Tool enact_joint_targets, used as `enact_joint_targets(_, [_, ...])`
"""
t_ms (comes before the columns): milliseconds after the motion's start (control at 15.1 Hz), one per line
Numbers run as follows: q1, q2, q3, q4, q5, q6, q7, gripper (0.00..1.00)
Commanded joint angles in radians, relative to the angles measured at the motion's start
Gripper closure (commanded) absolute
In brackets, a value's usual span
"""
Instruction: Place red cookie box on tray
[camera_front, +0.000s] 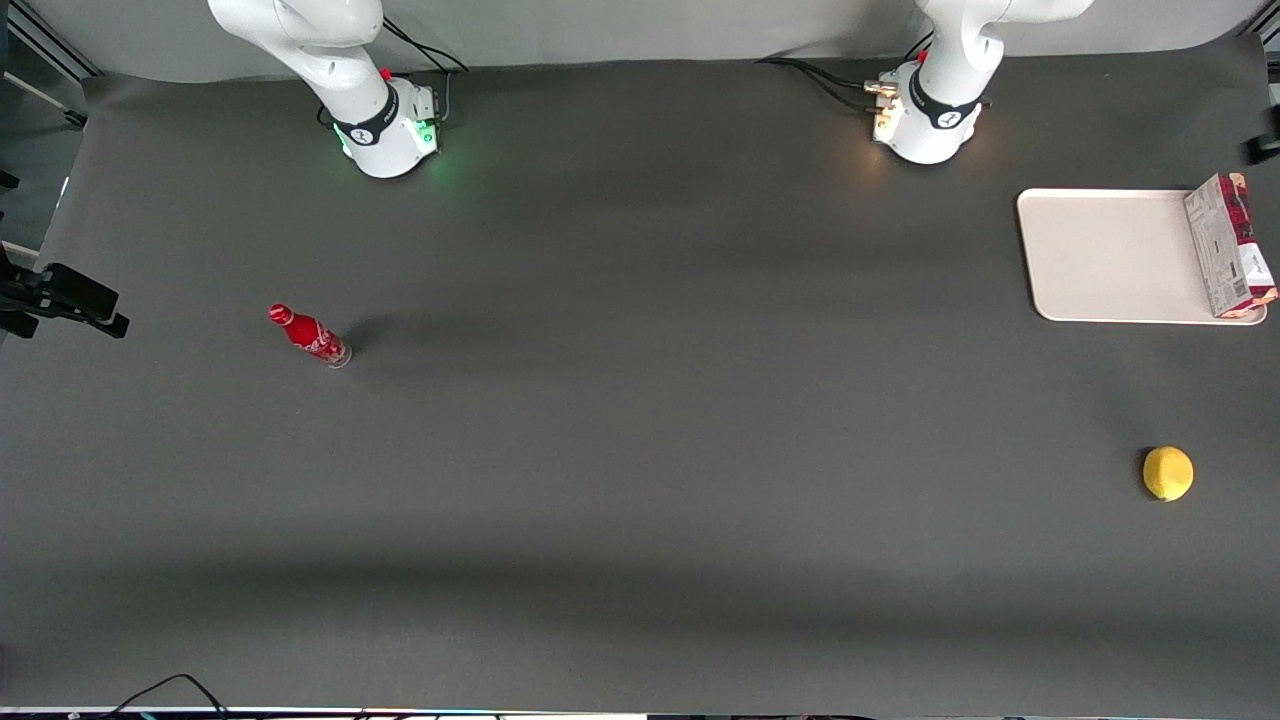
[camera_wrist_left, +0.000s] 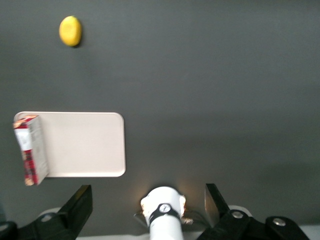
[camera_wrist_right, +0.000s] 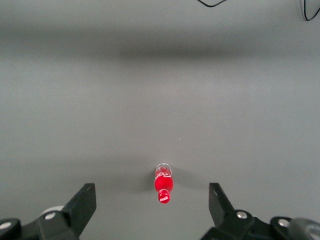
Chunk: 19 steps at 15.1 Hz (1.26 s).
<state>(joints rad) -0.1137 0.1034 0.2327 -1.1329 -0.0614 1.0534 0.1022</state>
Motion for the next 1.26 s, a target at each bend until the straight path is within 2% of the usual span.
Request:
enact_joint_targets(0, [0.02,-0.325,-0.111,-0.579,0.035,0.305,-0.068,0.0])
enact_joint_targets(133, [0.02,-0.399,-0.159,-0.741,0.063,0.428,-0.103,0.0])
enact_joint_targets(265, [0.02,-0.415,-0.182,-0.775,0.066,0.462,-0.119,0.0])
enact_joint_targets(464, [0.02,-0.406,-0.21,-0.746,0.074,0.451,-0.127,0.0])
enact_joint_targets(729, [0.02,-0.331,-0.22,-0.634,0.101,0.384,-0.114,0.0])
enact_joint_targets(1193, [0.02,-0.308,-0.22,-0.596,0.098,0.362,-0.118,0.0])
